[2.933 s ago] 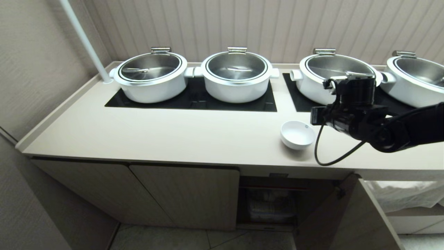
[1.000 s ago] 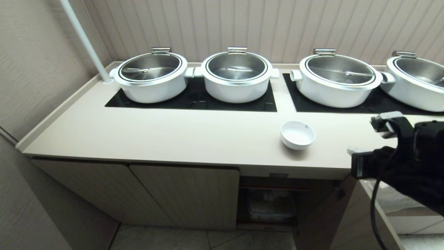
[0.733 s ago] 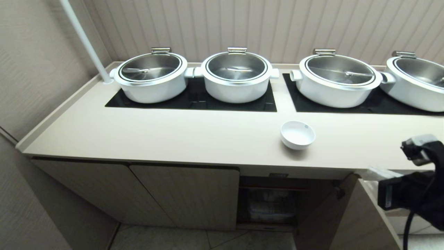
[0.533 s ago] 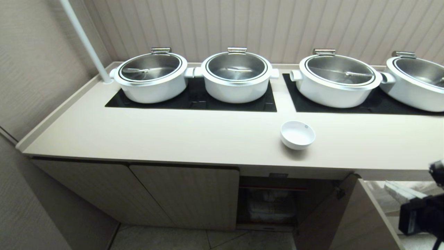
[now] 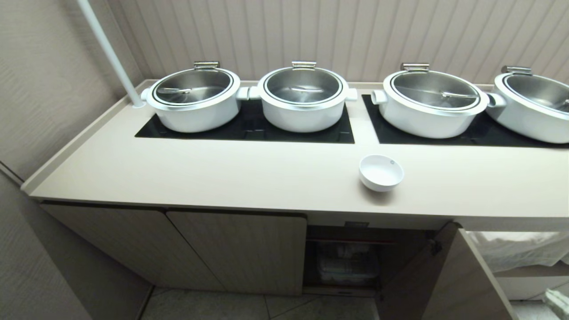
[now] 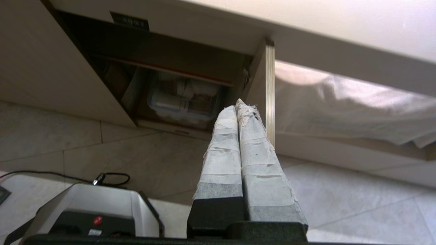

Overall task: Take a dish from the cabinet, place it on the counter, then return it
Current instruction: Pick up the bowl from the table

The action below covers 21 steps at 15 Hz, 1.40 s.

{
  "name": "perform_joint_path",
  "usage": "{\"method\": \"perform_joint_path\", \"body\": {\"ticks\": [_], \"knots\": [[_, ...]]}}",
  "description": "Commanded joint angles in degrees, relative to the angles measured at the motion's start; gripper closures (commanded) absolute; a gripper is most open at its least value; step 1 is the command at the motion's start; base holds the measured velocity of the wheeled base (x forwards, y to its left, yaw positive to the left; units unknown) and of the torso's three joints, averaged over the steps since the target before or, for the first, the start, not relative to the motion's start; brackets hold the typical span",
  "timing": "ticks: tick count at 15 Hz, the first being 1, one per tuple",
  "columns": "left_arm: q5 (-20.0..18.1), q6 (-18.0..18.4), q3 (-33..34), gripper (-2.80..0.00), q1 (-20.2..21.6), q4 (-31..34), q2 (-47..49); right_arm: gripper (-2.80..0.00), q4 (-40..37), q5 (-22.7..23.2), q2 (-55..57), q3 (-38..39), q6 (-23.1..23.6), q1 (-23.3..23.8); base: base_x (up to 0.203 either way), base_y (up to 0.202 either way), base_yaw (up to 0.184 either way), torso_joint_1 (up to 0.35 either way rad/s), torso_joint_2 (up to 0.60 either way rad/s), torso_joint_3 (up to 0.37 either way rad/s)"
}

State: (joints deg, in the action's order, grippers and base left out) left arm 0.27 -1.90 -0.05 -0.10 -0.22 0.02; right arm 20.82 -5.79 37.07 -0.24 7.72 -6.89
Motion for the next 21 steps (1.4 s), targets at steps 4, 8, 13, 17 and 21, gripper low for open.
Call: {"method": "perform_joint_path", "body": {"ticks": [4, 8, 13, 17, 21], "knots": [[0.0, 0.0, 0.0, 0.00, 0.0, 0.0, 0.0, 0.00, -15.1, 6.1, -20.0, 0.2, 1.6, 6.2, 0.000, 0.000, 0.000, 0.000, 0.00, 0.000], [0.0, 0.0, 0.0, 0.00, 0.0, 0.0, 0.0, 0.00, -18.8, 6.4, -26.3, 0.2, 1.0, 5.9, 0.000, 0.000, 0.000, 0.000, 0.00, 0.000], [0.0, 0.0, 0.0, 0.00, 0.0, 0.0, 0.0, 0.00, -20.7, 6.4, -37.1, 0.2, -2.4, 6.6, 0.000, 0.000, 0.000, 0.000, 0.00, 0.000], [0.0, 0.0, 0.0, 0.00, 0.0, 0.0, 0.0, 0.00, -20.7, 6.4, -37.1, 0.2, -2.6, 6.5, 0.000, 0.000, 0.000, 0.000, 0.00, 0.000], [0.0, 0.0, 0.0, 0.00, 0.0, 0.0, 0.0, 0.00, -20.7, 6.4, -37.1, 0.2, -2.7, 6.6, 0.000, 0.000, 0.000, 0.000, 0.00, 0.000]]}}
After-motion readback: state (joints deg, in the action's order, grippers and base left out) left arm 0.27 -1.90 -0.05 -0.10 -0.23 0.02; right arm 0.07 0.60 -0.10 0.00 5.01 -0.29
